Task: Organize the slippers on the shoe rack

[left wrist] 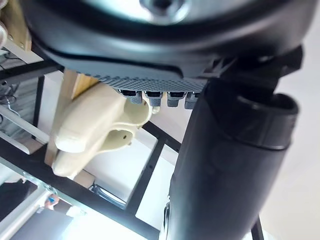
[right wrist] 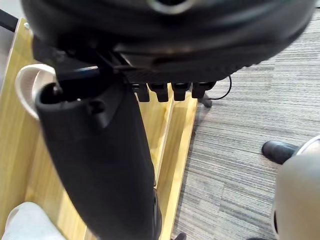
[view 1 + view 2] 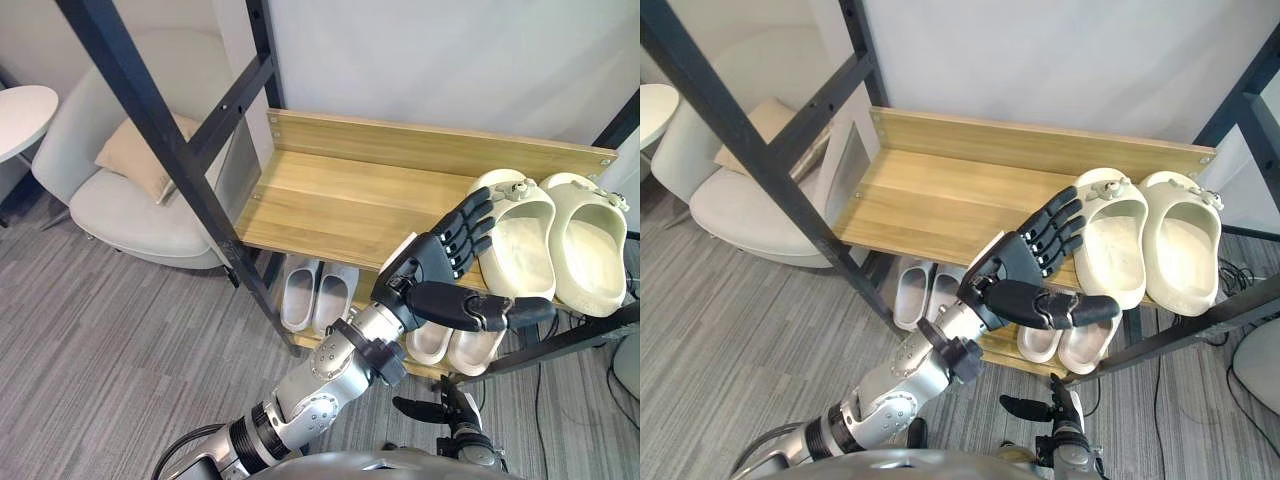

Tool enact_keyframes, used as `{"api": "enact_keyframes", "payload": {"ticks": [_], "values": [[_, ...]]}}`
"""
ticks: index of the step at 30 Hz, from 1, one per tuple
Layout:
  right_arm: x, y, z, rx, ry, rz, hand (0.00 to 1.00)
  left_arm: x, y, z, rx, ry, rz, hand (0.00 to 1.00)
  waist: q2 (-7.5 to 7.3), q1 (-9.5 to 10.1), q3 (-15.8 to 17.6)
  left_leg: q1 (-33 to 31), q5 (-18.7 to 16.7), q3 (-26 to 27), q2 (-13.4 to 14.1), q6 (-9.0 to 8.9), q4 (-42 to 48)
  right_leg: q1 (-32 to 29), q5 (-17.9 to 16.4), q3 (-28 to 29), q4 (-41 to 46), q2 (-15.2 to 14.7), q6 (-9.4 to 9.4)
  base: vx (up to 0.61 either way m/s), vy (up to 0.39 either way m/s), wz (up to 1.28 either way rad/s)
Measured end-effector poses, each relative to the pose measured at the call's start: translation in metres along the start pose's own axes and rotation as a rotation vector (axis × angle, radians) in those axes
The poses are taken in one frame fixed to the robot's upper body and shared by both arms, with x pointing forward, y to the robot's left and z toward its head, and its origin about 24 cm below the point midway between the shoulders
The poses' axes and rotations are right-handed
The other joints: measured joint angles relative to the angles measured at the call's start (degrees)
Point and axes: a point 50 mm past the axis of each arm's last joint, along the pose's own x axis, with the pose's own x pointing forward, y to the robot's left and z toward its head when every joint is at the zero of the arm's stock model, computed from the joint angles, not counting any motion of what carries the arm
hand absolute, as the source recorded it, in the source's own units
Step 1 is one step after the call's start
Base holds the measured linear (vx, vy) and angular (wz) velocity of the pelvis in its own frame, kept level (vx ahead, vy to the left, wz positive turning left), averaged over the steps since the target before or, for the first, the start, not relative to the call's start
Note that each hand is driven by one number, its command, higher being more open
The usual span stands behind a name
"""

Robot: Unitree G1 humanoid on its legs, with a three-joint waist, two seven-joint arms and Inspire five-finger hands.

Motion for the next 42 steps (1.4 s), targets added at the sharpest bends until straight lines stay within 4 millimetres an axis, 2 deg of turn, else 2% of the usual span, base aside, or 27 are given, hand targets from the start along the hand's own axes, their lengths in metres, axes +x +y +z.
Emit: {"api": "enact_keyframes", "payload": {"ticks": [4,7,12,16,17,22,26,32,37,39,40,42], "values": [[-0.002,0.003,-0.005,-0.021,0.012,0.016,1.0,0.0,-0.018,0.015,-0.017,-0.069,-0.077,1.0,-0.28,0.94,-1.85,1.05,0.2,-1.1,-0.13,0.01,0.07,0.78,-1.33,-0.88,2.06,-0.42,0.02,-0.03,-0.016,0.13],[-0.004,0.008,-0.007,-0.041,0.022,0.047,1.0,0.0,-0.023,0.02,-0.024,-0.098,-0.1,1.0,-0.41,1.63,-3.29,1.36,0.48,-1.62,-0.2,0.05,0.05,1.06,-1.67,-1.34,2.69,-0.52,0.02,-0.05,-0.03,0.12],[-0.005,0.02,-0.007,-0.045,0.025,0.085,1.0,0.0,-0.027,0.021,-0.027,-0.103,-0.115,1.0,-0.93,2.25,-3.62,1.84,0.91,-1.86,-0.19,0.05,-0.3,1.41,-1.69,-1.52,2.98,-0.53,0.03,-0.04,-0.016,0.02],[-0.006,0.03,-0.009,-0.044,0.036,0.113,1.0,-0.001,-0.033,0.015,-0.061,-0.075,-0.148,1.0,-1.94,2.46,-4.16,2.15,1.02,-1.78,-0.15,0.1,-0.42,1.55,-1.68,-1.43,3.04,-0.58,0.04,0.0,-0.004,-0.01],[-0.006,0.033,-0.009,-0.047,0.038,0.122,1.0,-0.002,-0.037,0.01,-0.121,-0.044,-0.181,1.0,-2.22,2.48,-4.26,2.46,1.02,-1.53,-0.16,0.1,-0.53,1.61,-1.67,-1.17,3.04,-0.59,0.06,0.01,-0.021,-0.09],[-0.007,0.036,-0.009,-0.083,0.032,0.149,1.0,-0.005,-0.043,-0.012,-0.174,0.075,-0.243,1.0,-2.67,2.49,-4.39,3.28,0.98,-0.39,0.05,0.11,-0.99,1.61,-1.67,-0.16,3.17,-0.64,0.06,0.01,-0.015,-0.13],[-0.007,0.038,-0.007,-0.096,0.02,0.162,1.0,-0.011,-0.032,-0.046,-0.168,0.243,-0.202,1.0,-2.61,2.28,-4.44,4.15,0.62,1.4,0.45,0.09,-1.06,1.28,-1.69,1.75,3.56,-0.54,0.04,0.0,-0.014,-0.22],[-0.009,0.037,-0.005,-0.107,-0.001,0.174,1.0,-0.023,-0.014,-0.075,-0.1,0.382,-0.148,1.0,-2.53,2.06,-4.49,4.49,0.5,2.12,0.7,0.04,-1.11,0.42,-2.24,2.69,4.81,-0.6,-0.14,0.0,-0.014,-0.08],[-0.009,0.038,-0.004,-0.108,-0.004,0.185,1.0,-0.059,0.018,-0.11,-0.02,0.567,-0.032,1.0,-2.21,1.68,-4.47,4.75,0.43,2.46,0.87,-0.07,-1.1,0.54,-2.29,2.96,4.72,-0.39,-0.16,0.0,-0.003,-0.01],[-0.009,0.038,-0.004,-0.115,-0.005,0.183,1.0,-0.072,0.027,-0.119,-0.009,0.617,0.02,1.0,-2.1,1.69,-4.47,4.67,0.35,3.04,0.99,-0.16,-1.11,0.02,-2.3,3.58,4.72,-0.31,-0.19,0.0,-0.012,-0.16],[-0.009,0.037,-0.004,-0.112,-0.007,0.178,1.0,-0.086,0.037,-0.125,0.009,0.662,0.076,1.0,-2.06,1.49,-4.29,4.58,0.25,3.35,1.13,-0.21,-1.12,-0.36,-2.29,4.11,4.69,-0.16,-0.2,0.01,-0.013,-0.16],[-0.009,0.037,-0.004,-0.096,-0.004,0.168,1.0,-0.1,0.048,-0.129,0.052,0.7,0.134,1.0,-2.13,1.07,-4.19,4.53,0.1,3.42,1.22,-0.33,-1.12,-0.37,-2.28,4.17,4.42,0.0,-0.2,0.01,-0.011,-0.06]]}}
